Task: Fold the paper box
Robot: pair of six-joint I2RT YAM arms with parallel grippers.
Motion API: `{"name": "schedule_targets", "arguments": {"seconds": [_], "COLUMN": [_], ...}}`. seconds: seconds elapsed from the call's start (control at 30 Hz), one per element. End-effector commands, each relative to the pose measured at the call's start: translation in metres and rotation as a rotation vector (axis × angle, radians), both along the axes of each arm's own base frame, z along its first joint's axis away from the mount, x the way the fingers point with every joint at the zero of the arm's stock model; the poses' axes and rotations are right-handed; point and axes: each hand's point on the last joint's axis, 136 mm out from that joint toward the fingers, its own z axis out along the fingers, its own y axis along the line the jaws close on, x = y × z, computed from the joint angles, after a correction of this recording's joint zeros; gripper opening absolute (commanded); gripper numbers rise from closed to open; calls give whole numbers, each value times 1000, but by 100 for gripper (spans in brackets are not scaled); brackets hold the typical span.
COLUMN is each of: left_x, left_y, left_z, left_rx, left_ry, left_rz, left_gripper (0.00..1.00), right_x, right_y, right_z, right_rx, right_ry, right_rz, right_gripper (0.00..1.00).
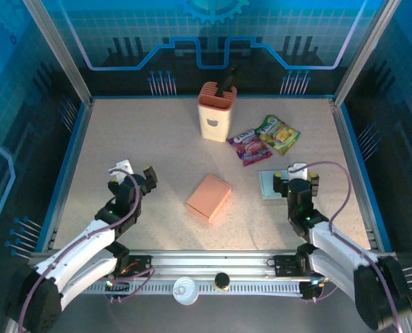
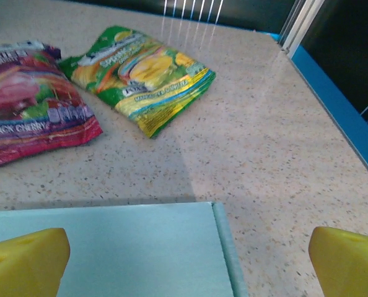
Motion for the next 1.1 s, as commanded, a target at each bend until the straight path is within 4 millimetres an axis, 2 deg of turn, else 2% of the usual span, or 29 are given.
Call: {"name": "schedule_targets", "arguments": {"seconds": [0.0,0.1,0.17,0.27,0.3,0.37,0.47,0.57,0.6,0.63,0.8,0.9,1.0,1.07], "left_x": [22,37,41,48,52,59,67,74,79,79,75,80,95,100], "left_y": [5,4,9,14,11,4,2,6,2,-5,3,3,17,28], "left_z": [31,22,7,-10,-8,-10,-9,-33,-27,-32,-29,-30,-37,-43], "left_rx": [103,84,100,120,136,153,182,155,185,174,175,171,138,50], "left_ry": [-81,-60,-81,-119,-135,-132,-191,-213,-233,-186,-234,-212,-120,-77], "left_rz": [-29,-99,-115,-144,-166,-208,-228,-214,-225,-265,-227,-226,-164,-160], "left_gripper": [99,99,99,99,99,99,99,99,99,99,99,99,99,99], "right_x": [24,31,36,40,40,46,48,49,52,56,56,63,77,86], "right_y": [12,15,20,17,14,25,30,30,30,28,27,22,13,7], "right_z": [44,46,48,36,32,25,25,22,19,20,19,17,11,4], "right_rx": [25,37,7,17,28,15,-6,0,3,-2,3,11,36,79], "right_ry": [-230,-285,-305,-309,-320,-298,-294,-286,-278,-281,-272,-242,-166,-100], "right_rz": [72,99,124,132,123,187,196,199,203,196,191,162,110,101], "right_gripper": [100,100,100,100,100,100,100,100,100,100,100,100,100,100]}}
